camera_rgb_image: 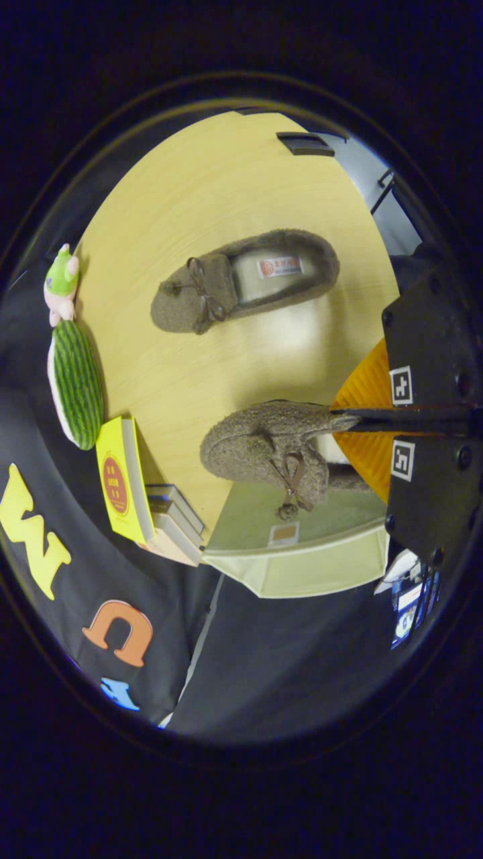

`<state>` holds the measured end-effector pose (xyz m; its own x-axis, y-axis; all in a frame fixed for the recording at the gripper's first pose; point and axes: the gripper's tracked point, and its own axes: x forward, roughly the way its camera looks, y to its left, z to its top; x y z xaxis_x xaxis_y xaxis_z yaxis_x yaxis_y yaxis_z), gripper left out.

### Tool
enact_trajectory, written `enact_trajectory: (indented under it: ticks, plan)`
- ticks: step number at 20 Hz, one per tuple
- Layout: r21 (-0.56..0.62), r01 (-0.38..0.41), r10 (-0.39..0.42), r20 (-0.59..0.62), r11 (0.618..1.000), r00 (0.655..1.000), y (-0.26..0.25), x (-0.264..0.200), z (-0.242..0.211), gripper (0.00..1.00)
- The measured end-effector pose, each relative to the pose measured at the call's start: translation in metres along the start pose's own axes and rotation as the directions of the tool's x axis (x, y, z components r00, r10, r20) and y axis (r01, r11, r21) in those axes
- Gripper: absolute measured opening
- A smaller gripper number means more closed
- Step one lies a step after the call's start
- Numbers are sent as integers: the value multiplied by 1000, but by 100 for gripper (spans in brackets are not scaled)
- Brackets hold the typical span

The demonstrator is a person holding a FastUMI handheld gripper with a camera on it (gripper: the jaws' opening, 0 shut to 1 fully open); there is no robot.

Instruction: Open the storage box then place both shoes into the box .Put the left shoe in first, then the right shoe, with the right side of both shoes facing outward in a uniform manner.

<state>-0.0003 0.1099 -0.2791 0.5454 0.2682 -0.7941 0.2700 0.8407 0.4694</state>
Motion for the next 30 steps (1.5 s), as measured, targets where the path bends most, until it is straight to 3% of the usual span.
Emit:
enact_trajectory:
  ticks: [7,12,18,23,30]
  plan:
    - [-48,-129,131,24,990,991,89,-49,11,6]
    - [-110,-165,166,-4,980,986,158,-36,7,6]
    - [-123,-138,132,-55,983,990,211,23,-19,6]
    - [-89,-72,62,-114,993,992,208,68,-49,6]
    - [-70,-25,15,-147,997,989,203,93,-67,6]
